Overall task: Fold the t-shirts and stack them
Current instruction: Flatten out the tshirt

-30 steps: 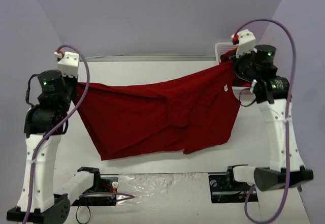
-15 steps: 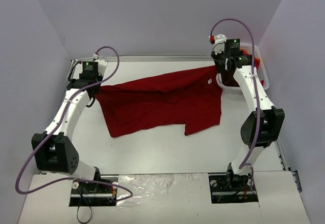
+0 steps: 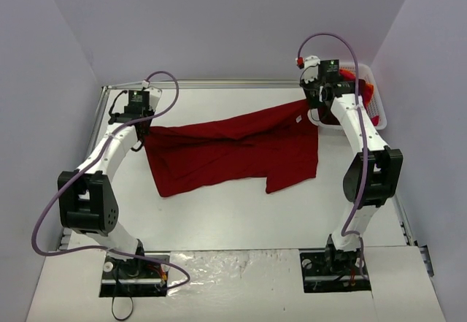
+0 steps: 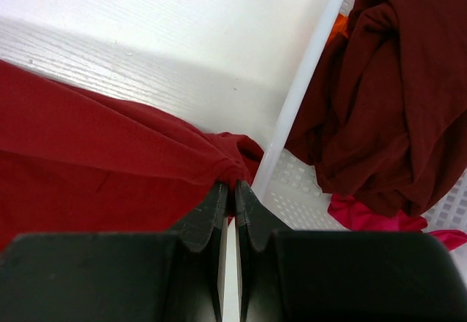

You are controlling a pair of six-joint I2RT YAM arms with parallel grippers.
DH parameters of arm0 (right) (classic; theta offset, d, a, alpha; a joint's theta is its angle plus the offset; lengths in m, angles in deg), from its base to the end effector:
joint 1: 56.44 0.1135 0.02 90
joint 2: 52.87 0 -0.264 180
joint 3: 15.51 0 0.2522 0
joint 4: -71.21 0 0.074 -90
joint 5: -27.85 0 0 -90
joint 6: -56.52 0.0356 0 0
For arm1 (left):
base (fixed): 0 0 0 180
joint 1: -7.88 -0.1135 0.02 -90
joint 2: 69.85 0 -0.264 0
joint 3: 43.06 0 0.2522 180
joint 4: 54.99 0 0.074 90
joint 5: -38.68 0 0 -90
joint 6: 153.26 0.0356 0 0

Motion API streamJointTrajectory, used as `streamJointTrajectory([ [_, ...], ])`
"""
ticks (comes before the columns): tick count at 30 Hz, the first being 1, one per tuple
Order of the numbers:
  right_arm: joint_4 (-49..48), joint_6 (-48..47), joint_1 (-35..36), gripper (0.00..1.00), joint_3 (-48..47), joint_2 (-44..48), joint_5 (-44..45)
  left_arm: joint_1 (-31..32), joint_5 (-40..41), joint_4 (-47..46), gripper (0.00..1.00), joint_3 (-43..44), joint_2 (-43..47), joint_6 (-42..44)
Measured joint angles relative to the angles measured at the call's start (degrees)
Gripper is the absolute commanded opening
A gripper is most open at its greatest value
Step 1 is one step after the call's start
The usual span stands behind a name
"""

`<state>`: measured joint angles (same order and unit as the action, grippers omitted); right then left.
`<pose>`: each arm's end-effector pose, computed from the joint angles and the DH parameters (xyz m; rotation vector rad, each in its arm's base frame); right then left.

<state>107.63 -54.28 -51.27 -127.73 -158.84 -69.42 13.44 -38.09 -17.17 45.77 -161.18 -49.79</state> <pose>0.4357 0.0439 0.3398 -0.5444 2.0208 -0.0320 0.3600 -0.0269 0.2961 0.2552 2.2598 0.3352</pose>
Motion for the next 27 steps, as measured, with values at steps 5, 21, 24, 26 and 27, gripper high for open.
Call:
streamJointTrajectory([
  [5,-0.46,-0.07,0.00,0.00,0.22,-0.42,-0.09,1.53,2.80,-3.87,0.13,-2.38,-1.25,2.45],
  [21,-0.74,-0.35,0.02,0.00,0.55,-3.76,-0.17,2.75,8.61,-6.56,0.66,-2.01,-9.18,5.81],
  [24,-0.81,-0.48,0.02,0.00,0.59,-3.76,-0.17,3.06,7.52,-6.03,0.66,-2.03,-7.80,6.71],
  [26,-1.05,-0.50,0.02,0.00,0.83,-3.76,-0.17,3.58,4.44,-4.98,0.66,-2.36,-5.25,7.91],
  [27,-1.07,-0.52,0.02,0.00,1.01,-3.76,-0.15,4.02,2.78,-4.04,0.66,-2.58,-3.52,8.61],
])
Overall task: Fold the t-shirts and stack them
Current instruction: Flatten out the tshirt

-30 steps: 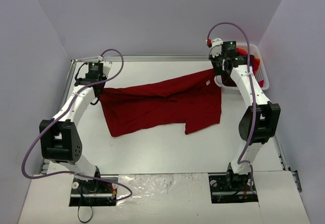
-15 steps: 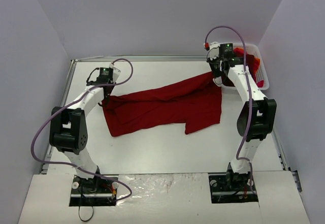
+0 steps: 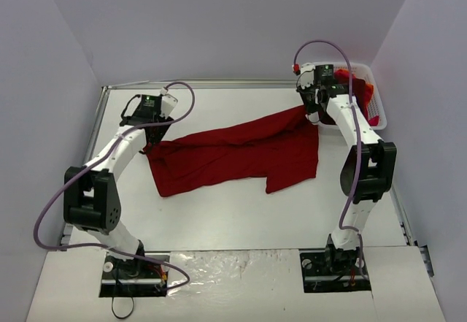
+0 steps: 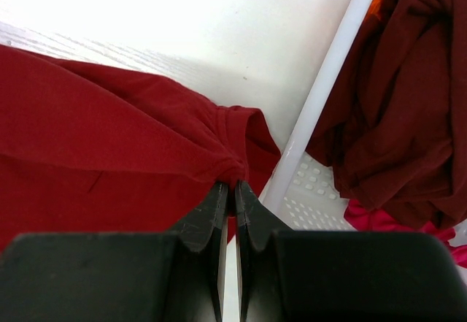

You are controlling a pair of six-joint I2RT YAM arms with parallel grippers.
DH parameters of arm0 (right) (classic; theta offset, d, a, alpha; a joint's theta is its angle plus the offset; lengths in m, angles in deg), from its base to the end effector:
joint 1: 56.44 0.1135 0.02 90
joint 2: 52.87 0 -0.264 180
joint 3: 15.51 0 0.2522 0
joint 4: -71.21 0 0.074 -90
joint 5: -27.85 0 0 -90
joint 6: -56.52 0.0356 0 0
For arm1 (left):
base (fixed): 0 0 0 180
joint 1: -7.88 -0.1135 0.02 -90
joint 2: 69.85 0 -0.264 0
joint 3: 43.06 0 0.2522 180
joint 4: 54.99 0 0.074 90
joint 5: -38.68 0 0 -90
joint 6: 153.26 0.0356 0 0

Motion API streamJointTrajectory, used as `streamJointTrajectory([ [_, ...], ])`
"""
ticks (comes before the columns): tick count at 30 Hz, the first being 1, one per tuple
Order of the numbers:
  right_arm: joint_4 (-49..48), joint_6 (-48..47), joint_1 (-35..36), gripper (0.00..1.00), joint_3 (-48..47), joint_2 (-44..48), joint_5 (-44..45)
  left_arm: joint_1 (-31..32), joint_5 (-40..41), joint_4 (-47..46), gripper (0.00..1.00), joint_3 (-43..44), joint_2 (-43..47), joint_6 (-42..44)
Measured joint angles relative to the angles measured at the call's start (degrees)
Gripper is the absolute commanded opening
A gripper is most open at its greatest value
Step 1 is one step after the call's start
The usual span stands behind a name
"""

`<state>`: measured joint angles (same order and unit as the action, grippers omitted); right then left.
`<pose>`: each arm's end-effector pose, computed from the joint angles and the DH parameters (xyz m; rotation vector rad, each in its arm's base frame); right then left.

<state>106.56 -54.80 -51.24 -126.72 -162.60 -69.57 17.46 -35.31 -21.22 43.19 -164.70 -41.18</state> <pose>0.4497 0.0455 0.3076 -0.5668 2.0806 -0.0227 0.3681 -0.0522 0.2659 0.4921 2.2610 0.4338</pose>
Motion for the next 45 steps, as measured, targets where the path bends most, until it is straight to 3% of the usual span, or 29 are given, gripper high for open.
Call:
streamJointTrajectory([
  [8,0.02,0.28,-0.09,0.00,0.50,0.13,-0.94,5.73,-7.34,0.94,0.65,-3.69,6.78,1.70],
  [18,-0.02,0.26,-0.28,0.00,0.48,1.55,-1.11,8.90,-7.98,0.07,0.61,-7.89,-2.69,3.21],
  [25,0.02,0.24,-0.28,0.00,0.50,1.53,-1.07,9.97,-8.11,-0.20,0.60,-8.61,-2.91,3.82],
  [33,0.02,0.15,-0.31,0.00,0.50,1.53,-0.96,10.47,-8.70,-0.13,0.42,-8.61,-3.50,3.91],
  [35,0.02,0.07,-0.31,0.00,0.50,1.53,-0.90,10.58,-8.68,-0.11,0.32,-8.61,-4.39,3.87],
  [45,0.02,-0.42,-0.35,0.00,0.98,1.53,-0.31,10.67,-8.61,0.74,0.24,-8.59,-7.91,4.07],
])
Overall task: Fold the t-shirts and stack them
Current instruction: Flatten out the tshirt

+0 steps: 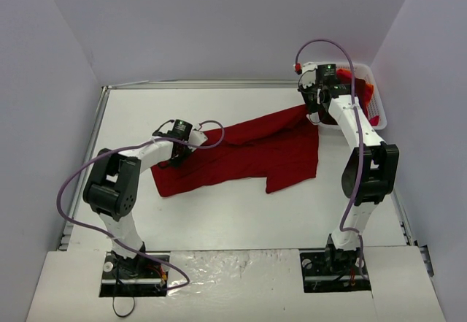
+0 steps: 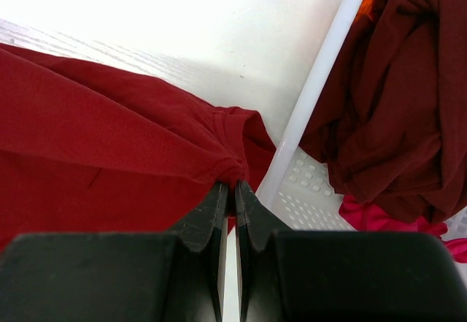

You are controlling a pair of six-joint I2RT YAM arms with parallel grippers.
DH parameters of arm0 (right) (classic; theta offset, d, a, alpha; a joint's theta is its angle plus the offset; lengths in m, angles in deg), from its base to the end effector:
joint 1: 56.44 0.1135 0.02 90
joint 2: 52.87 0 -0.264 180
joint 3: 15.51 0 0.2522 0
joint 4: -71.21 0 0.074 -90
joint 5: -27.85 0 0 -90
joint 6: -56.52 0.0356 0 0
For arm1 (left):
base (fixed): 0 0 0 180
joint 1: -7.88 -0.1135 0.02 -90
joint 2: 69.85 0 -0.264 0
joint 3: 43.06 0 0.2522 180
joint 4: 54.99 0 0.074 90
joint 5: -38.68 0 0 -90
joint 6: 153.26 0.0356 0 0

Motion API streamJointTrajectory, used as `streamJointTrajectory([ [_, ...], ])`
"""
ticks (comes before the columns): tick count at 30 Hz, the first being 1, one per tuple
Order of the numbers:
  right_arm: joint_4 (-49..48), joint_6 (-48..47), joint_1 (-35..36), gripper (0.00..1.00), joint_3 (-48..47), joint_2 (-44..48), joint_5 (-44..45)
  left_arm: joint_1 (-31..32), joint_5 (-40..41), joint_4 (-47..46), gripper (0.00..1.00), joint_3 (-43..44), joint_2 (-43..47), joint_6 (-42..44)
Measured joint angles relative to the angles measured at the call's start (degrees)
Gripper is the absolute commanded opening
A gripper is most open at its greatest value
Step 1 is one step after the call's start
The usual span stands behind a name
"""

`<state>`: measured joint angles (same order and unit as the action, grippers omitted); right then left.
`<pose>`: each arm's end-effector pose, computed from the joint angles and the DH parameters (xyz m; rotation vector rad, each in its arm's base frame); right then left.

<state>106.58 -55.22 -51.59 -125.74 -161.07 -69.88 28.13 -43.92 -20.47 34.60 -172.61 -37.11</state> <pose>0.4438 0.0425 0.3132 -0.5694 2.0699 -0.0265 0.3412 -0.1210 0.1697 0.9866 2.4183 0.2051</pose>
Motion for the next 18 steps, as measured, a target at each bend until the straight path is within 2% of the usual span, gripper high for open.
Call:
streamJointTrajectory([
  [14,-0.02,-0.81,0.00,0.00,0.37,0.00,0.35,0.00,0.61,0.44,0.24,0.04,1.75,-0.02],
  [16,0.00,-0.81,0.00,0.00,0.37,0.00,0.46,0.00,0.79,0.72,0.20,0.15,2.69,-0.04],
  [18,-0.02,-0.81,-0.02,0.00,0.37,0.00,0.48,0.00,1.05,1.01,0.12,0.35,3.50,-0.17],
])
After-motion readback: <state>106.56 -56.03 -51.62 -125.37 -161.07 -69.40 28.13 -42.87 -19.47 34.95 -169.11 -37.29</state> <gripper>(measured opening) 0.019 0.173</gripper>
